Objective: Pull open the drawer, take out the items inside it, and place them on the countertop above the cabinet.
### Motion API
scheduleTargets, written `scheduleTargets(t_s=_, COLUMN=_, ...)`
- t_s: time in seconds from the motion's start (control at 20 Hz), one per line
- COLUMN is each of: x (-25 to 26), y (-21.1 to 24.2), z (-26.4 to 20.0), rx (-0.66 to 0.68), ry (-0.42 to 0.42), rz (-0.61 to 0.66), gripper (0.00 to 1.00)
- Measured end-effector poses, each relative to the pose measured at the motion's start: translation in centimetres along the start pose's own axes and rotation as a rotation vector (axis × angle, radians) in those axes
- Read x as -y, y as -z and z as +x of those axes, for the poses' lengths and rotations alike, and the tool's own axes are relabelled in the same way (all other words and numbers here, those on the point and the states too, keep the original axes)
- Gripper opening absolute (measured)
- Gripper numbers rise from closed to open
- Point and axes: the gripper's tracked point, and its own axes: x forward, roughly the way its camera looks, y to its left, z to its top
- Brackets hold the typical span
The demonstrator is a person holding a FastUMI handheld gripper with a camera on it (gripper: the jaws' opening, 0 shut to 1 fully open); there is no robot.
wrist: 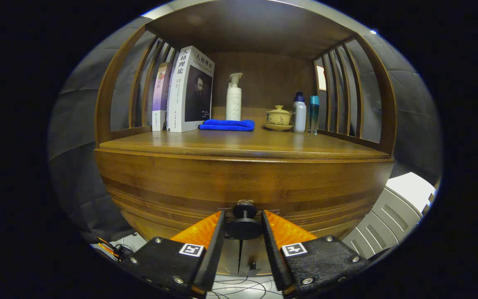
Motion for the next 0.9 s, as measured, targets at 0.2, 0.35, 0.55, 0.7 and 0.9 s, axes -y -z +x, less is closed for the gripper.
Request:
scheduleTargets(t_s=0.2, x=-0.1, y=0.2, z=0.1, rx=0.007, ry=-0.013, rz=0.052, gripper=0.44)
scheduleTargets(t_s=0.35, x=0.0, y=0.3, z=0.1, rx=0.027, ry=-0.013, rz=0.041, gripper=0.36)
scheduleTargets(t_s=0.55, x=0.0, y=0.4, z=-0.2, rx=0.015, ry=0.006, rz=0.055, gripper=0.27)
scheduleTargets(t_s=0.7, x=0.1, y=0.6, z=-1.2, rx=0.006, ry=0.003, rz=0.05, gripper=0.27)
scheduleTargets(t_s=0.9, x=0.2, y=1.2, z=-3.8, rx=0.004, ry=-0.001, rz=0.028, gripper=0.27)
